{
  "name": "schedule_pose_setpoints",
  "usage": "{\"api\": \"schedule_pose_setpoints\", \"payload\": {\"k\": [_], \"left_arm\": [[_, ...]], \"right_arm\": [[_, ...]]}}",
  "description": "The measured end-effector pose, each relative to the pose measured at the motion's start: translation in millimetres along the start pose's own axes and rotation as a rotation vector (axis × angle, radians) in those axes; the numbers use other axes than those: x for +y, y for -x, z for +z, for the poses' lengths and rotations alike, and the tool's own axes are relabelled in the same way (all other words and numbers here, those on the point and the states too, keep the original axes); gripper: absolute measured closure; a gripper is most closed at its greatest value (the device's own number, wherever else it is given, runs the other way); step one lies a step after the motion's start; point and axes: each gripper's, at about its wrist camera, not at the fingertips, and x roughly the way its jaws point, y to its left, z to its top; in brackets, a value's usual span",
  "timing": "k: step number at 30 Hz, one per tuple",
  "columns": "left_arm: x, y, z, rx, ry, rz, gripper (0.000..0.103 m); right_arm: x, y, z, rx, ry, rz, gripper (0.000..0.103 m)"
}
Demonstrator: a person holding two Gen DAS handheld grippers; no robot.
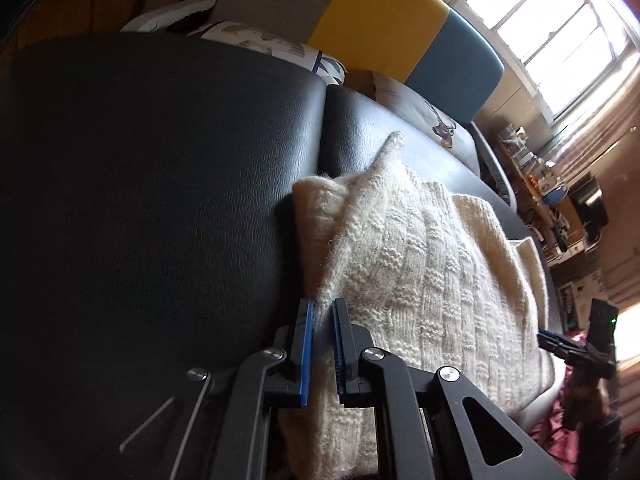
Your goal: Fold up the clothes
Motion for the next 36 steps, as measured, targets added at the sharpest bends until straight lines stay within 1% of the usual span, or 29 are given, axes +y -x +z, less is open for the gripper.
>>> {"api": "schedule_pose_setpoints", "payload": {"k": [2,3,4,5,6,7,9,11,14,16,18,20,21,22,23,24,25,26,27,31,32,33,34,35,36], "left_arm": [[-6,15,4,-0.055,-0.015,-0.022,0.089],[-10,23,7,-0.086,-0.029,-0.033,0.089],[-15,31,10,-0.117,-0.043,-0.043,0.088],[-24,34,14,-0.13,-0.082,-0.054,0.083],[-37,34,20,-0.131,-0.135,-0.066,0.081],[-51,31,25,-0.13,-0.193,-0.06,0.079],[-80,11,34,-0.093,-0.314,-0.015,0.078],[-96,-14,40,-0.047,-0.39,0.03,0.078],[-107,-41,48,0.01,-0.442,0.023,0.078],[-112,-55,51,0.038,-0.471,0.036,0.078],[-117,-72,54,0.081,-0.503,0.059,0.078],[-118,-87,55,0.122,-0.516,0.084,0.078],[-117,-88,55,0.115,-0.509,0.082,0.078],[-116,-85,55,0.09,-0.491,0.076,0.078],[-115,-81,55,0.064,-0.474,0.071,0.082],[-114,-78,55,0.039,-0.456,0.065,0.09],[-113,-75,55,0.013,-0.439,0.059,0.098],[-112,-72,55,-0.012,-0.421,0.054,0.098],[-112,-69,55,-0.037,-0.403,0.048,0.098],[-108,-56,55,-0.138,-0.332,0.026,0.098],[-108,-59,55,-0.152,-0.327,0.048,0.098],[-109,-66,54,-0.147,-0.337,0.08,0.098],[-109,-79,53,-0.112,-0.352,0.107,0.097],[-107,-93,52,-0.068,-0.354,0.137,0.093],[-106,-98,52,-0.05,-0.346,0.141,0.093]], "right_arm": [[12,9,15,-0.038,0.032,0.041,0.052],[18,13,23,-0.058,0.049,0.061,0.05],[26,14,32,-0.07,0.071,0.07,0.05],[36,10,45,-0.071,0.102,0.061,0.05],[45,6,57,-0.07,0.134,0.047,0.05],[52,-3,68,-0.057,0.158,0.027,0.05],[59,-25,89,-0.012,0.176,-0.009,0.05],[58,-45,95,0.027,0.175,-0.033,0.05],[58,-74,104,0.086,0.174,-0.068,0.05],[58,-91,108,0.12,0.176,-0.093,0.05],[59,-98,104,0.13,0.187,-0.123,0.049],[60,-105,100,0.14,0.198,-0.152,0.048],[62,-106,97,0.136,0.208,-0.165,0.051],[65,-106,94,0.117,0.225,-0.174,0.056],[68,-105,91,0.101,0.241,-0.184,0.075],[71,-104,88,0.091,0.257,-0.195,0.089],[74,-101,87,0.078,0.269,-0.208,0.091],[76,-97,88,0.062,0.278,-0.224,0.097],[75,-94,89,0.048,0.278,-0.234,0.098],[65,-96,93,0.016,0.225,-0.244,0.098],[62,-97,94,0.008,0.212,-0.247,0.098],[59,-97,95,0.0,0.199,-0.249,0.098],[57,-98,95,-0.008,0.185,-0.252,0.098],[54,-99,96,-0.016,0.172,-0.254,0.097],[51,-99,97,-0.024,0.159,-0.257,0.096]]}}
